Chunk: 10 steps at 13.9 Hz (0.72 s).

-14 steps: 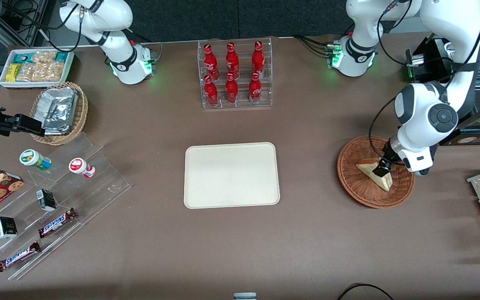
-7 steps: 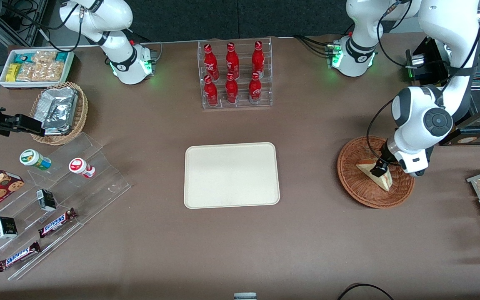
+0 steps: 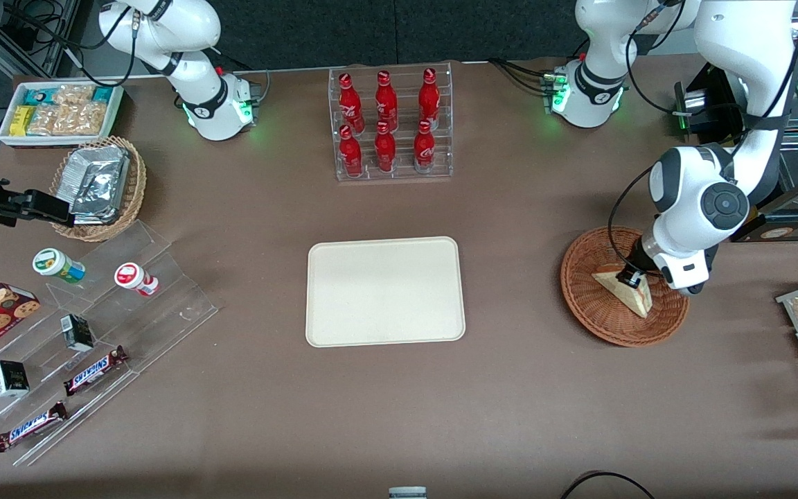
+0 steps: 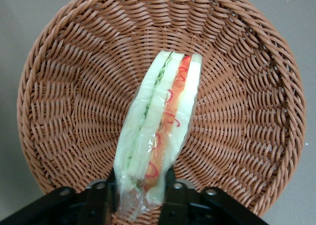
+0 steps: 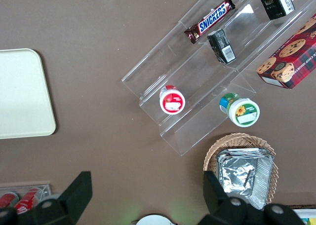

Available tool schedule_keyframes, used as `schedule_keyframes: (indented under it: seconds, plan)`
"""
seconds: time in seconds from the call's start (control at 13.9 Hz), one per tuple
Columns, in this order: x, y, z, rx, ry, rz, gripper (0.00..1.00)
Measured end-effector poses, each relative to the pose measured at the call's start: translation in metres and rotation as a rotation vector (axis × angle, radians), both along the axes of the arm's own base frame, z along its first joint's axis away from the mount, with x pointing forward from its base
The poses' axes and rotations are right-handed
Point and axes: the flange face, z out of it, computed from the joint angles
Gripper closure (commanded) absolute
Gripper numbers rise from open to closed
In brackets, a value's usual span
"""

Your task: Place sandwich from basket to tray

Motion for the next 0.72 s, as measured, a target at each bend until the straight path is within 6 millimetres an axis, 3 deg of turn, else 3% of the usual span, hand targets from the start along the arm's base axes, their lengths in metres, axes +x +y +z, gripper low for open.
schedule_keyframes:
  seconds: [0.22,0.36,0.5,0.72]
  plan:
    - [0.002,0.000,0.002,0.000,-0.002,-0.001,1.00]
    - [0.007,-0.001,0.014,0.004,0.017,-0.006,1.00]
    - [0.018,-0.007,0.046,0.021,0.054,-0.045,1.00]
    - [0.039,-0.034,0.123,0.031,0.081,-0.138,1.00]
